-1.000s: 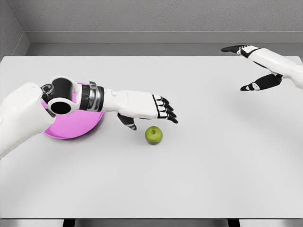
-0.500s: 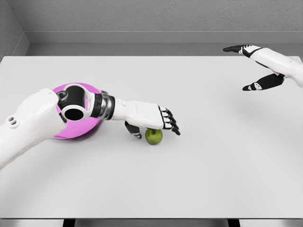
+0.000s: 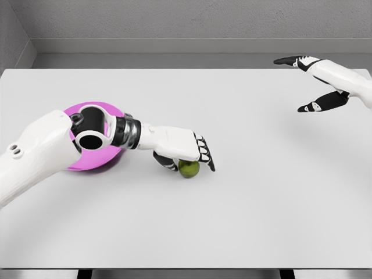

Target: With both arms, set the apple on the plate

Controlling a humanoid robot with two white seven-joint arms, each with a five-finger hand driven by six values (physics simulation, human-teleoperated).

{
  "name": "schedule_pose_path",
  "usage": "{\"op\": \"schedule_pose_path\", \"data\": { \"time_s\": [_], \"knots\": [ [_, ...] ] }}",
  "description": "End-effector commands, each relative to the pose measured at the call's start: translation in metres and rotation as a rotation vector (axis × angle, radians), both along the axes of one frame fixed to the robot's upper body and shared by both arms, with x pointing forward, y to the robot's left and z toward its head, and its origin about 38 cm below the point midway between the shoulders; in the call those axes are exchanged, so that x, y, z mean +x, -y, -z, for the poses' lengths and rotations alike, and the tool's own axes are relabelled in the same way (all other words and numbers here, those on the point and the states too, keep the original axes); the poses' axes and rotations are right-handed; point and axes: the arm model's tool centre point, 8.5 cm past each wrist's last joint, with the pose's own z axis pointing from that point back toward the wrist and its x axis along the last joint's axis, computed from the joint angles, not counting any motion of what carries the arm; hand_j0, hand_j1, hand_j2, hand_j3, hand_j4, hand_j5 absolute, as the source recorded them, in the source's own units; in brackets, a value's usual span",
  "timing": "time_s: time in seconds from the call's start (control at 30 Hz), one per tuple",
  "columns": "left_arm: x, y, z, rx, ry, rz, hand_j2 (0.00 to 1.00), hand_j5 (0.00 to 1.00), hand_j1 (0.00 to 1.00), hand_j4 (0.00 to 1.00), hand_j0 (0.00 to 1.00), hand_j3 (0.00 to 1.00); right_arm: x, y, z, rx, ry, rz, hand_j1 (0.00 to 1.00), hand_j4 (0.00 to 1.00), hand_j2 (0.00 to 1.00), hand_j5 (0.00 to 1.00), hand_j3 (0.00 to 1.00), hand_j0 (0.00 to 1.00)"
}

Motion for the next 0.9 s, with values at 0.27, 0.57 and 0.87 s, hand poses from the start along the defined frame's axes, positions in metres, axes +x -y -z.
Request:
{"op": "schedule_pose_path", "data": {
  "time_s": [0.27,0.57,0.87],
  "knots": [
    [-0.003,0.001,0.004,0.005,-0.013,0.006,0.82,0.82,0.82,0.82,0.82,0.82,0.000,0.001,-0.002,0.006,0.000,0.002,1.00,1.00,1.00,1.00,1.00,1.00],
    [-0.006,0.001,0.011,0.027,-0.024,0.015,0.56,0.56,0.56,0.56,0.56,0.56,0.000,0.003,-0.002,0.001,-0.002,0.007,1.00,1.00,1.00,1.00,1.00,1.00],
    [-0.003,-0.004,0.006,0.027,-0.013,0.005,0.47,0.47,0.47,0.47,0.47,0.47,0.000,0.004,0.001,0.003,-0.008,0.010,1.00,1.00,1.00,1.00,1.00,1.00]
  ]
}}
